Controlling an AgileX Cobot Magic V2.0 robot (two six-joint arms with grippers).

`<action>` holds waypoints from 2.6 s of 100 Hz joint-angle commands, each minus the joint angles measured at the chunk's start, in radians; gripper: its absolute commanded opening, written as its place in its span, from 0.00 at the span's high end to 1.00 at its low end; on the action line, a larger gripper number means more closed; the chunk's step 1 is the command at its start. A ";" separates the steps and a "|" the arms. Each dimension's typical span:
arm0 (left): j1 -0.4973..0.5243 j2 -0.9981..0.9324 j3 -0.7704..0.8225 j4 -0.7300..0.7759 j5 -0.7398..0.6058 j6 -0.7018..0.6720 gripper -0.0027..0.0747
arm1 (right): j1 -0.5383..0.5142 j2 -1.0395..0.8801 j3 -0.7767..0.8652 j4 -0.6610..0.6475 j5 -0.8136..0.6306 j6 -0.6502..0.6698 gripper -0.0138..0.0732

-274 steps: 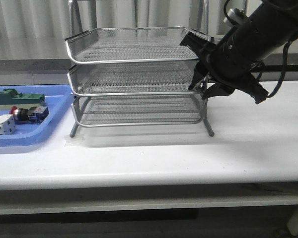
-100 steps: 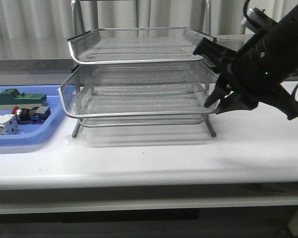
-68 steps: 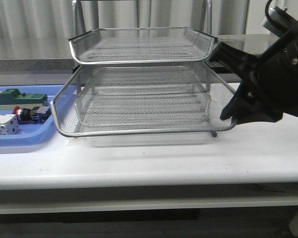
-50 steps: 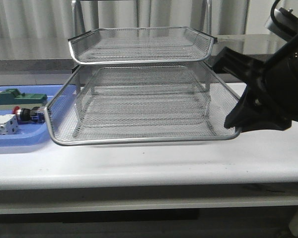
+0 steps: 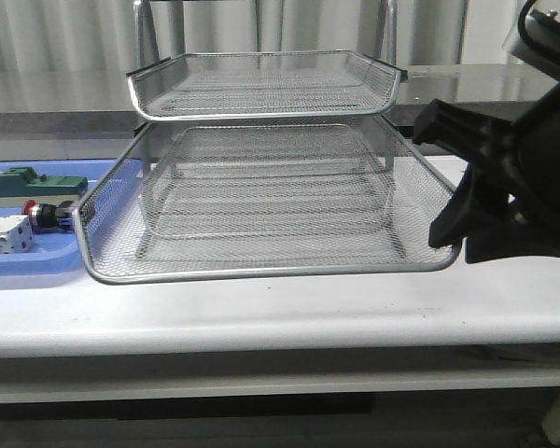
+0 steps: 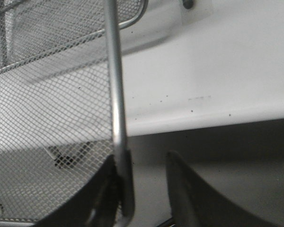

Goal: Place button on rack with both arms
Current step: 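Pull the middle wire tray out toward the robot with the right gripper, then open the right gripper and withdraw it from the tray, then move the left gripper toward the blue tray of parts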

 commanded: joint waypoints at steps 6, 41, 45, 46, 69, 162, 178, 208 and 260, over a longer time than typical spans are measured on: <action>0.002 -0.035 0.047 -0.006 -0.084 -0.009 0.99 | -0.012 -0.074 -0.002 -0.073 0.002 -0.010 0.26; 0.002 -0.035 0.047 -0.006 -0.084 -0.009 0.99 | -0.014 -0.231 -0.002 -0.166 0.149 -0.010 0.19; 0.002 -0.035 0.047 -0.006 -0.084 -0.009 0.99 | -0.014 -0.250 -0.002 -0.181 0.163 -0.010 0.19; 0.002 -0.035 0.047 -0.006 -0.084 -0.009 0.99 | -0.014 -0.253 -0.002 -0.188 0.165 -0.010 0.19; 0.002 -0.035 0.047 -0.006 -0.084 -0.009 0.99 | -0.059 -0.377 -0.007 -0.325 0.214 -0.010 0.19; 0.002 -0.035 0.047 -0.006 -0.084 -0.009 0.99 | -0.328 -0.852 -0.095 -0.560 0.645 -0.010 0.19; 0.002 -0.035 0.047 -0.006 -0.084 -0.009 0.99 | -0.328 -0.853 -0.095 -0.560 0.649 -0.010 0.38; 0.002 -0.035 0.047 -0.006 -0.084 -0.009 0.99 | -0.328 -0.853 -0.095 -0.560 0.654 -0.010 0.92; 0.002 -0.035 0.047 -0.006 -0.084 -0.009 0.99 | -0.328 -0.853 -0.095 -0.560 0.654 -0.010 0.92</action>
